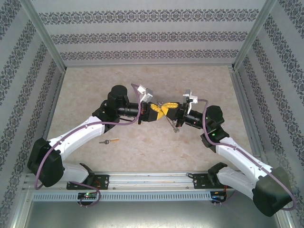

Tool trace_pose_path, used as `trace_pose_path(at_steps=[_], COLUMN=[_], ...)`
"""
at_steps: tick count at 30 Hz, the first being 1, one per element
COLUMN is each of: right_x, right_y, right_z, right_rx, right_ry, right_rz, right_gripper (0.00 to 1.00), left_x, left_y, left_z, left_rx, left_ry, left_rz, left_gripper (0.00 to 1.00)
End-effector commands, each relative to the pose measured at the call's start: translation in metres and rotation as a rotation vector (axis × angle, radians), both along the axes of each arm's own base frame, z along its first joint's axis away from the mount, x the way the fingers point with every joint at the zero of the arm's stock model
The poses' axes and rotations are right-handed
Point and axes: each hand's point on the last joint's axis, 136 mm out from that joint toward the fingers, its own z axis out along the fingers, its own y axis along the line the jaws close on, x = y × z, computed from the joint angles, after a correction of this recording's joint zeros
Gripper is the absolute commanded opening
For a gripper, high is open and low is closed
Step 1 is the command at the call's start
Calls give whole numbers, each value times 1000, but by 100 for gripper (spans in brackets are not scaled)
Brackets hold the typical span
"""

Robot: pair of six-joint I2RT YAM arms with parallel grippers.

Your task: Put the keys on the keyring

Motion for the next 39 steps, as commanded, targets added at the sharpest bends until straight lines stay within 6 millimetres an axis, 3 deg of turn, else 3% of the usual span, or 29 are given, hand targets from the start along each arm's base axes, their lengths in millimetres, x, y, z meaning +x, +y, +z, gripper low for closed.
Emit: trace_pose_path(at_steps=[1, 11, 23, 39], right_x=[-7, -8, -16, -19], right_y=[0, -7, -11, -9], right_z=[17, 12, 4, 1], right_rx=[30, 6, -15, -35], right_ry=[-66, -44, -18, -7], right_rz=[12, 21, 52, 90], right_gripper=[0, 0, 0, 0], left_x=[-9, -19, -4, -2], left_y=[-2, 16, 34, 26], left_z=[9, 10, 18, 31], left_rx=[-13, 85, 95, 0], left_ry=[-64, -141, -181, -140], left_rz=[-21, 11, 104, 45], left_gripper=[17, 23, 24, 25])
